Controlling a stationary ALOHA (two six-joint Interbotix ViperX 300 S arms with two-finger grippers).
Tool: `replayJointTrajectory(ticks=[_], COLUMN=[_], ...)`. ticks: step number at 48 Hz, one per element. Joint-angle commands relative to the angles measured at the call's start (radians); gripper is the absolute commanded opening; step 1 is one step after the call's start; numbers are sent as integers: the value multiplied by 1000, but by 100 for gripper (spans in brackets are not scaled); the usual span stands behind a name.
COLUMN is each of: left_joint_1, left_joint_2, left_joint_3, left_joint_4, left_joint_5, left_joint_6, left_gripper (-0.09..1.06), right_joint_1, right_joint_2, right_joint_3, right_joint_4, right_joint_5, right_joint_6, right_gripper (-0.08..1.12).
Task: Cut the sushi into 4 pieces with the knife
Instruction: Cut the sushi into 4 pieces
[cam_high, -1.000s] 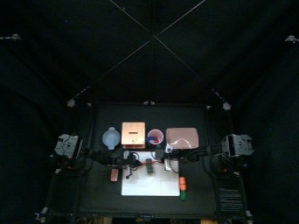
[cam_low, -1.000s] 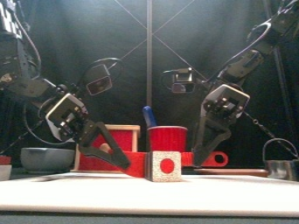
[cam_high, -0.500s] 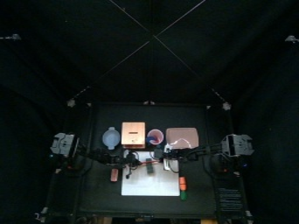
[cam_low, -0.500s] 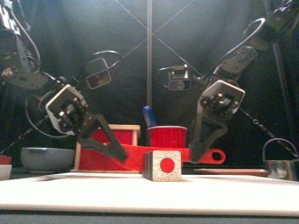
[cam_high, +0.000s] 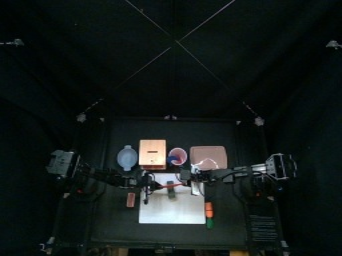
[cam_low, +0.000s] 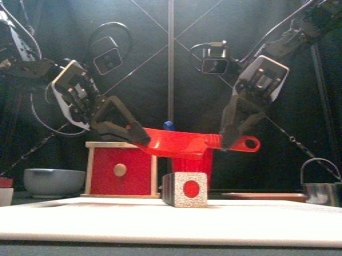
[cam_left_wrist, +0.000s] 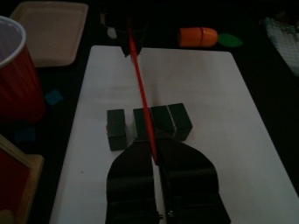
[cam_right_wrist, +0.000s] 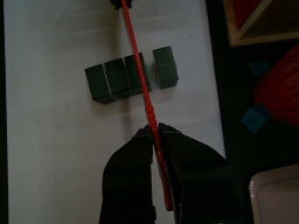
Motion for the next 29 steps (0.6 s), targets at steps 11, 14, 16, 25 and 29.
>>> replayJointTrajectory(ticks=[11, 14, 16, 25, 29], left_joint_1=[-61, -63, -64, -71, -72], left_joint_2=[38, 41, 43, 46, 46], left_joint_3=[-26, -26, -28, -28, -26], left_joint_4=[-34, -40, -41, -46, -48], left_joint_5=[-9, -9, -9, -9, -9], left_joint_6=[0, 0, 0, 0, 0], left_gripper=[21, 21, 21, 21, 21], right_joint_1=[-3, -2, -2, 8, 9], right_joint_2=[26, 28, 28, 31, 34], right_joint_3=[-20, -17, -17, -15, -15], right_joint_4=[6, 11, 15, 23, 25], right_joint_5=[-31, -31, -31, -32, -32], right_joint_6=[8, 8, 8, 8, 8], right_gripper=[8, 8, 8, 8, 8])
